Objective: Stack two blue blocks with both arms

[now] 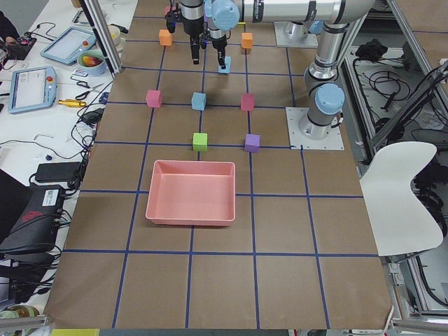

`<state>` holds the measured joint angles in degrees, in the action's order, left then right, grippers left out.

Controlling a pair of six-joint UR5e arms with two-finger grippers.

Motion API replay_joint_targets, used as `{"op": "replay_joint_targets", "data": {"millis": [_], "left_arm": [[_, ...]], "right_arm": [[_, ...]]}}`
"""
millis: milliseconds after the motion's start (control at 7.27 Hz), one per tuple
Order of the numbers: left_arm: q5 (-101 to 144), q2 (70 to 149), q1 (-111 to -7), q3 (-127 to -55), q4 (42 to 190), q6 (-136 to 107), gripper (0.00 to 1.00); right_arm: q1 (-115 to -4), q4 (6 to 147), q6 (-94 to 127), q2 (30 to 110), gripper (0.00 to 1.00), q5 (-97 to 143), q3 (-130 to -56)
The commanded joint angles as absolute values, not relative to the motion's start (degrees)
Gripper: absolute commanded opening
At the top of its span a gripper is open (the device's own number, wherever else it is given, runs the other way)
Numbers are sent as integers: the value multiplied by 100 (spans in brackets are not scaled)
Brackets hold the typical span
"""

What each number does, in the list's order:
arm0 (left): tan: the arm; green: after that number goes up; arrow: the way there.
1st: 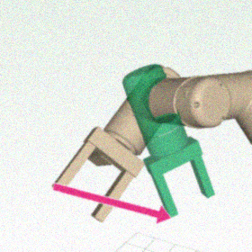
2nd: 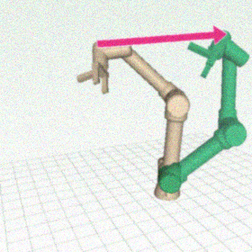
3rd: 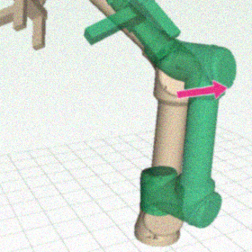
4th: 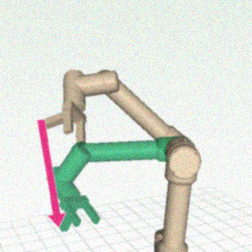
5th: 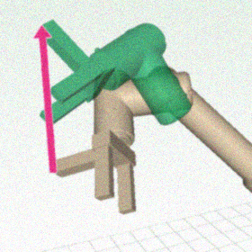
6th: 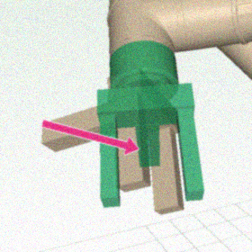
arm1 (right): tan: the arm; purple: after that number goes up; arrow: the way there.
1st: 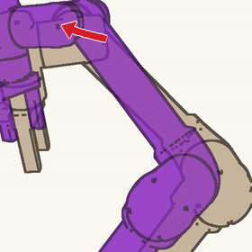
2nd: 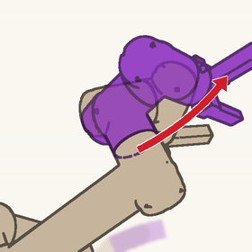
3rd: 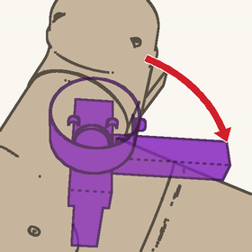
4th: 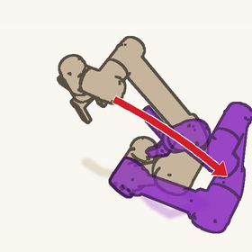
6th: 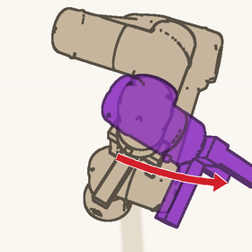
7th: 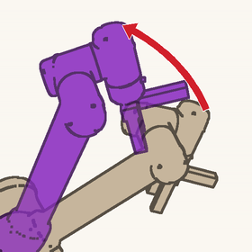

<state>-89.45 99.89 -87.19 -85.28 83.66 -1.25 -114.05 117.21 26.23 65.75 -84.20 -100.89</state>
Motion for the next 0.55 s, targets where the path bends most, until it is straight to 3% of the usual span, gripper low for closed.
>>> {"op": "replay_joint_targets", "data": {"millis": [0,138,413], "left_arm": [[-8921,10326,-8727,-8902,7614,-149,100],[-8930,10527,-8728,-9051,7463,-62,100],[-8930,10757,-8876,-9717,6493,-88,100]], "right_arm": [[-11417,11707,2698,6548,2,-8420,-10099],[-11417,11707,2707,6548,4,-8420,-10142],[-11408,11978,2707,6557,21,-8420,-10545]]}}
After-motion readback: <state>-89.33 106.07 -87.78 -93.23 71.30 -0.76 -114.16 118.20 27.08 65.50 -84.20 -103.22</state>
